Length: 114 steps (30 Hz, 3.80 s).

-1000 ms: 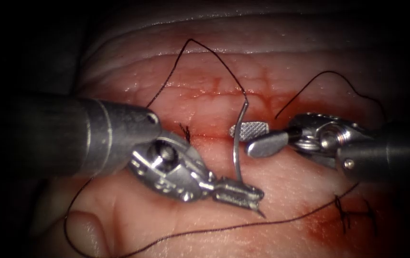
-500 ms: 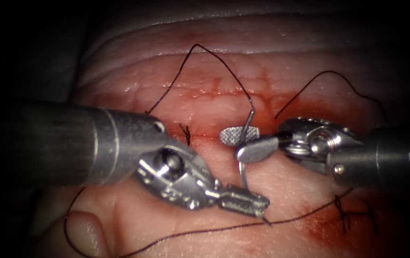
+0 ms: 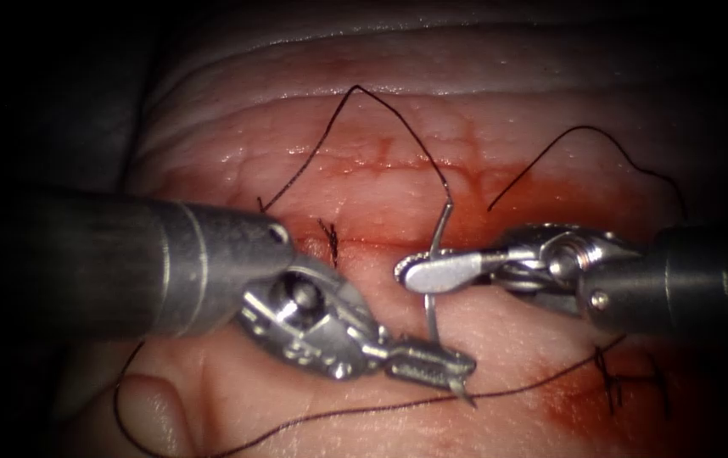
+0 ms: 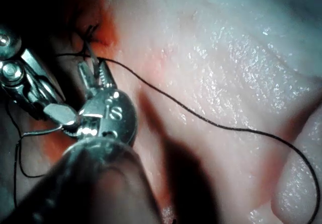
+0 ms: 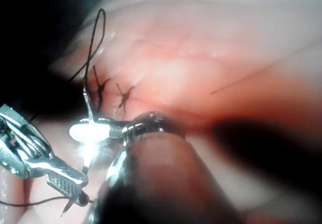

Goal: Wound Closure
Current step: Hand over the needle to the right gripper from the left, then insert the needle into the skin above the wound using the right end-effector.

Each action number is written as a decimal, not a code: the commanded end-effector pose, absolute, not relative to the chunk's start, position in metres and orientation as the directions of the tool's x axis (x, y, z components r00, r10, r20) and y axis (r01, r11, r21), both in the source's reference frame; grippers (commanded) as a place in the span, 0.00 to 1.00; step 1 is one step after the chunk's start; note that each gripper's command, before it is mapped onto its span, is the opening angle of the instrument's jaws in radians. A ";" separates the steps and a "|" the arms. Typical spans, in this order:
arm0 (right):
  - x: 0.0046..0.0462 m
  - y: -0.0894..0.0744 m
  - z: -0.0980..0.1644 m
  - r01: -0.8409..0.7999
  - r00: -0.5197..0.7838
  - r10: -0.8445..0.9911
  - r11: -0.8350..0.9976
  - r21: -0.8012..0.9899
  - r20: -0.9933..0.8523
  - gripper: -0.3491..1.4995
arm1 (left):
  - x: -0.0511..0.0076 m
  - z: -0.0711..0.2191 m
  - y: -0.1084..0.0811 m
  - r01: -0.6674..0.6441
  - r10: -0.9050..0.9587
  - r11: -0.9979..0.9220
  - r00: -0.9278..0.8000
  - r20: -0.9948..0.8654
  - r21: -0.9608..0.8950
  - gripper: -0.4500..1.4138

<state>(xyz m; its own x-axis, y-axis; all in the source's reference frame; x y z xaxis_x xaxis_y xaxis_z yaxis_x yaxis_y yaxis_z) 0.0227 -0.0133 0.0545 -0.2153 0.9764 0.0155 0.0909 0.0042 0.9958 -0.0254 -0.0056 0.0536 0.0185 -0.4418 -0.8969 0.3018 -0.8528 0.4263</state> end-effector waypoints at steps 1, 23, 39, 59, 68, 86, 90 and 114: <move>0.0231 -0.013 0.055 0.078 -0.222 0.975 -0.001 0.997 0.019 0.00 | -0.0257 0.054 -0.005 0.260 -0.387 -0.888 0.021 -0.922 0.379 0.69; 0.0215 -0.007 0.058 -0.482 -0.223 0.738 0.484 0.730 -0.637 0.00 | -0.0202 0.060 -0.002 -0.083 0.113 -0.992 -0.296 -0.948 -0.092 0.20; 0.0236 -0.005 0.061 -0.542 0.001 0.387 0.775 0.325 -0.922 0.00 | -0.0204 0.069 -0.003 -0.213 0.305 -0.950 -0.476 -0.825 -0.228 0.00; 0.0274 -0.006 0.062 -0.456 0.167 0.070 0.890 -0.014 -0.983 0.00 | -0.0209 0.074 -0.006 -0.167 0.357 -0.932 -0.585 -0.728 -0.323 0.09; 0.0274 -0.006 0.062 -0.448 0.192 0.023 0.891 -0.067 -0.981 0.00 | -0.0212 0.073 -0.007 -0.157 0.356 -0.931 -0.596 -0.720 -0.330 0.09; 0.0267 -0.007 0.063 -0.421 0.231 -0.027 0.898 -0.125 -0.972 0.00 | -0.0210 0.072 -0.006 -0.156 0.363 -0.928 -0.593 -0.719 -0.339 0.13; 0.0268 -0.007 0.063 -0.416 0.238 -0.048 0.897 -0.146 -0.970 0.00 | -0.0211 0.072 -0.006 -0.156 0.364 -0.927 -0.592 -0.719 -0.341 0.13; 0.0266 -0.017 0.068 -0.340 0.301 -0.218 0.885 -0.318 -0.928 0.00 | -0.0200 0.069 -0.005 -0.152 0.379 -0.920 -0.569 -0.730 -0.360 0.12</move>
